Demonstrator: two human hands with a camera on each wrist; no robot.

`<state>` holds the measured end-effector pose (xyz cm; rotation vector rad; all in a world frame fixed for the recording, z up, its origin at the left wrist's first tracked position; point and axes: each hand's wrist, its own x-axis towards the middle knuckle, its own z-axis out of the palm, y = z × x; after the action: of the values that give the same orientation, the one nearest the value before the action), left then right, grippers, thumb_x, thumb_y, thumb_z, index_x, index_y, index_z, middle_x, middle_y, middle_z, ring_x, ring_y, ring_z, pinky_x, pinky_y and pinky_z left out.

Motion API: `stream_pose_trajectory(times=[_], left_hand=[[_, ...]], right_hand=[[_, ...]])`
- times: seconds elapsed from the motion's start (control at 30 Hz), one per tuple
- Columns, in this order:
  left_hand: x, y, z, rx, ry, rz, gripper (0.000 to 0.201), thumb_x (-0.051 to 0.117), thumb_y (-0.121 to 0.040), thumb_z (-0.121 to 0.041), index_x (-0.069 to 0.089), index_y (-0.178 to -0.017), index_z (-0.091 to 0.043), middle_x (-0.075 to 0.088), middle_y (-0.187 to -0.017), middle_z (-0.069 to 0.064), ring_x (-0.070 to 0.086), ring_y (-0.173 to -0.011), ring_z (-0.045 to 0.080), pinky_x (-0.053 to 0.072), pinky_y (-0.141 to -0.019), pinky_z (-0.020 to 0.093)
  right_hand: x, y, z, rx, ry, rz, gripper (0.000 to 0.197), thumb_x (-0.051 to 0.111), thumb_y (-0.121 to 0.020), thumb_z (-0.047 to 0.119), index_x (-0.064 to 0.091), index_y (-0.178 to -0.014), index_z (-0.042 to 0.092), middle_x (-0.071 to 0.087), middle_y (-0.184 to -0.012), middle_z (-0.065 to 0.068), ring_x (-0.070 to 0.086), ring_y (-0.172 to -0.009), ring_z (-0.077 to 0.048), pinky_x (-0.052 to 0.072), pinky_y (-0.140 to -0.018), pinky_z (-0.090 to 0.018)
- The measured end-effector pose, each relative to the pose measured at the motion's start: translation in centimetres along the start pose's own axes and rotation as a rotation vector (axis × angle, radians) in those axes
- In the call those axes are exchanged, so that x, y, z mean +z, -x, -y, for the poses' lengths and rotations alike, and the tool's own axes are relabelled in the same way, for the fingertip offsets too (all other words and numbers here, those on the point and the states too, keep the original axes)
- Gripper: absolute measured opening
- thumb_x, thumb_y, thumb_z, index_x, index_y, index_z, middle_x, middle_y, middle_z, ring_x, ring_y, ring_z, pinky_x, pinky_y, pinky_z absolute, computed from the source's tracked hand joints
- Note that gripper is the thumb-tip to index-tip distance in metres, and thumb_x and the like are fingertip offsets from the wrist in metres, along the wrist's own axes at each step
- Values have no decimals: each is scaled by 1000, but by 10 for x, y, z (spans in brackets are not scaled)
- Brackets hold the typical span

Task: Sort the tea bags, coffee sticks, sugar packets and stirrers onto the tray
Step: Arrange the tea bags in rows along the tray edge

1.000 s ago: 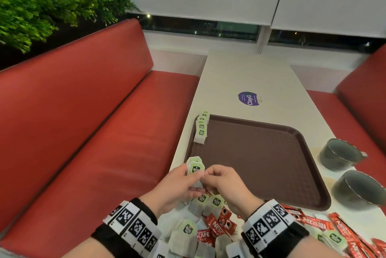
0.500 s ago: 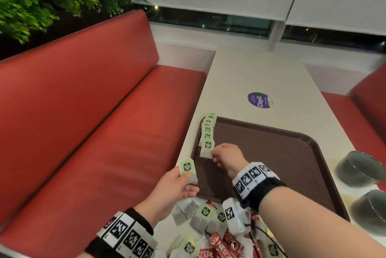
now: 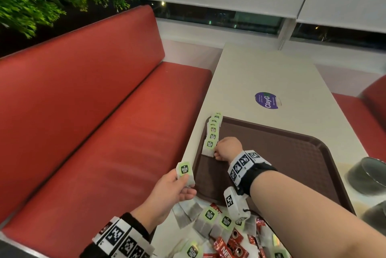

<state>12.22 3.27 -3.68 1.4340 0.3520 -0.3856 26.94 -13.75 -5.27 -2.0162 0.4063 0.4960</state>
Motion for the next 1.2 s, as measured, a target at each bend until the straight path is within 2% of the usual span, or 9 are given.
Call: stream_pose_trajectory(times=[0.13, 0.27, 0.37, 0.47, 0.53, 0.63, 0.8, 1.03, 1.2], left_hand=[[1, -1, 0, -3, -5, -1, 15, 45, -99, -13, 56, -109, -11, 65, -97, 14, 65, -72, 15, 56, -71, 27], [-1, -2, -2, -4, -24, 6, 16, 45, -99, -14, 55, -111, -11, 64, -94, 14, 64, -70, 14, 53, -67, 25], [0, -4, -5, 16, -41, 7, 16, 45, -99, -14, 56, -110, -11, 64, -92, 12, 63, -69, 14, 52, -66, 24], [5, -7, -8, 43, -44, 19, 15, 47, -98, -15, 57, -110, -15, 64, -89, 10, 62, -66, 12, 52, -65, 25], [10, -8, -9, 53, -56, 37, 16, 48, -98, -15, 58, -111, -14, 64, -85, 7, 62, -64, 12, 51, -62, 24], [18, -9, -9, 58, -70, 52, 15, 45, -99, -12, 57, -108, -15, 63, -89, 7, 64, -67, 13, 52, -63, 23], [9, -8, -9, 94, -123, -43, 14, 54, -95, -17, 55, -108, -22, 60, -110, 6, 64, -98, 14, 54, -79, 22], [-17, 4, -8, 108, -65, -93, 12, 56, -93, -13, 60, -105, -12, 63, -105, 10, 67, -92, 17, 54, -76, 22], [-32, 14, 3, 97, -59, -146, 8, 56, -93, -10, 61, -98, -9, 65, -99, 13, 67, -84, 16, 55, -78, 26]], right_hand=[[1, 4, 8, 65, 37, 44, 29, 42, -97, 4, 54, -122, -6, 54, -73, -9, 55, -63, -19, 51, -46, -20], [4, 13, 1, -170, 141, -177, 20, 50, -90, 9, 67, -99, 11, 67, -94, -8, 64, -90, -24, 56, -83, -36], [5, 49, -5, -341, -45, 13, 9, 64, -84, 14, 70, -79, 19, 67, -78, 2, 60, -72, -13, 48, -67, -26], [11, 81, -14, -364, -123, 335, 17, 77, -75, 29, 74, -84, 15, 68, -78, -5, 57, -71, -14, 45, -67, -28], [17, 91, -20, -379, -160, 341, 20, 79, -70, 29, 73, -80, 12, 65, -76, -15, 56, -70, -18, 45, -69, -33], [15, 91, -21, -378, -192, 263, 17, 73, -80, 8, 65, -67, 15, 56, -60, -2, 49, -51, -6, 41, -53, -22], [1, 64, -17, -269, -180, 98, 20, 63, -86, 1, 58, -69, 11, 53, -55, -2, 46, -48, -10, 38, -45, -18], [5, 24, -8, -3, -128, 46, 16, 59, -87, -1, 57, -75, 10, 55, -66, -7, 49, -52, -12, 42, -43, -19], [11, 18, 9, 165, -50, 91, 8, 53, -94, 1, 49, -97, 7, 53, -69, -7, 49, -55, -14, 46, -44, -19]])
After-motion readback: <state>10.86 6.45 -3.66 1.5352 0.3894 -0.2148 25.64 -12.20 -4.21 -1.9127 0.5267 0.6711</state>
